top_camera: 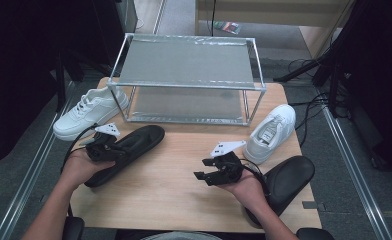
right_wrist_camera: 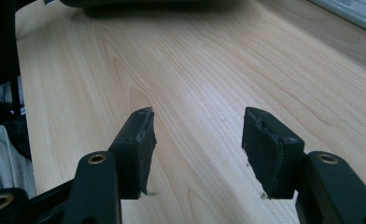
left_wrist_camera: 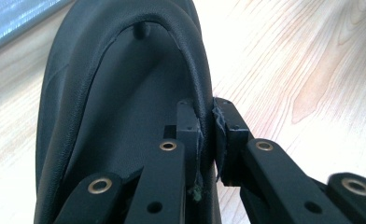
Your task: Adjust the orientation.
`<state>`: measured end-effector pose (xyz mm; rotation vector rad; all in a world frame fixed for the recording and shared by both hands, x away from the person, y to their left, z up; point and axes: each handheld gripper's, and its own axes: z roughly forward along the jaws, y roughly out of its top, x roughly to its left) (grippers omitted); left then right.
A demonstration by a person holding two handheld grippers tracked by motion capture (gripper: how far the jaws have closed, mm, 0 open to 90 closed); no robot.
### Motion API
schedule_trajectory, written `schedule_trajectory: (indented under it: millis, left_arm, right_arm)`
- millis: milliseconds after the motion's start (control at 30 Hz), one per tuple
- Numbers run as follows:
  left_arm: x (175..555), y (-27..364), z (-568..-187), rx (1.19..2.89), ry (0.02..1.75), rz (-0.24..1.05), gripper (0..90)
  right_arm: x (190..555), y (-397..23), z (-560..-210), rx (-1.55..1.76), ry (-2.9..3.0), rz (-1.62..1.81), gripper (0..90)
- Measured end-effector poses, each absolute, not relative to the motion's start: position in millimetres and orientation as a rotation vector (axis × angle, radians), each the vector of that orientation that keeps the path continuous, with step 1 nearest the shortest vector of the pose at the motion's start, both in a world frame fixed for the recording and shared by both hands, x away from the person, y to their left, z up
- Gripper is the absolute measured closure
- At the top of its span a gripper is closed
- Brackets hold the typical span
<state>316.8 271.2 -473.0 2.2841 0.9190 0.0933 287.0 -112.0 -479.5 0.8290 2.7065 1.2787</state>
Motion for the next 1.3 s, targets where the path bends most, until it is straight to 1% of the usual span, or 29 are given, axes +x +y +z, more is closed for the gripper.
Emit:
schedule_trajectory:
  millis: [200,267,367,667,700,767,800,1100,1133,1167,1300]
  left_arm:
    - [316.2,257.5,-462.4,2.294,0.877,0.078,82.4]
    - [314.7,243.9,-455.5,2.305,0.846,0.088,82.4]
    - [315.5,230.6,-449.7,2.295,0.832,0.059,82.4]
    - [319.0,189.4,-443.6,2.322,0.783,0.016,82.3]
    - [319.0,189.4,-443.6,2.322,0.783,0.016,82.3]
    - [318.6,176.1,-442.8,2.332,0.762,0.002,82.3]
    - [318.6,176.1,-442.8,2.332,0.762,0.002,82.3]
    - [314.3,126.4,-450.6,2.384,0.689,-0.043,82.2]
    - [314.3,126.4,-450.6,2.384,0.689,-0.043,82.1]
    - [313.3,115.6,-455.2,2.395,0.684,-0.044,82.1]
    - [313.8,100.6,-465.5,2.410,0.675,-0.046,81.9]
  right_arm:
    - [286.6,-115.1,-479.0,0.857,2.679,1.280,45.0]
    - [285.5,-117.8,-478.7,0.883,2.660,1.277,45.0]
    - [283.7,-119.3,-478.0,0.893,2.650,1.285,45.0]
    - [280.1,-125.4,-477.4,0.909,2.623,1.291,45.0]
    - [280.1,-125.4,-477.4,0.909,2.623,1.291,45.0]
    - [278.7,-127.7,-477.2,0.924,2.615,1.292,45.0]
    - [278.2,-128.4,-476.9,0.928,2.611,1.290,45.0]
    - [276.9,-135.4,-476.7,0.961,2.581,1.285,45.2]
    - [277.0,-136.3,-476.9,0.963,2.577,1.283,45.4]
    - [277.1,-136.9,-477.1,0.969,2.573,1.281,45.7]
    - [277.1,-138.4,-477.4,0.984,2.566,1.266,46.1]
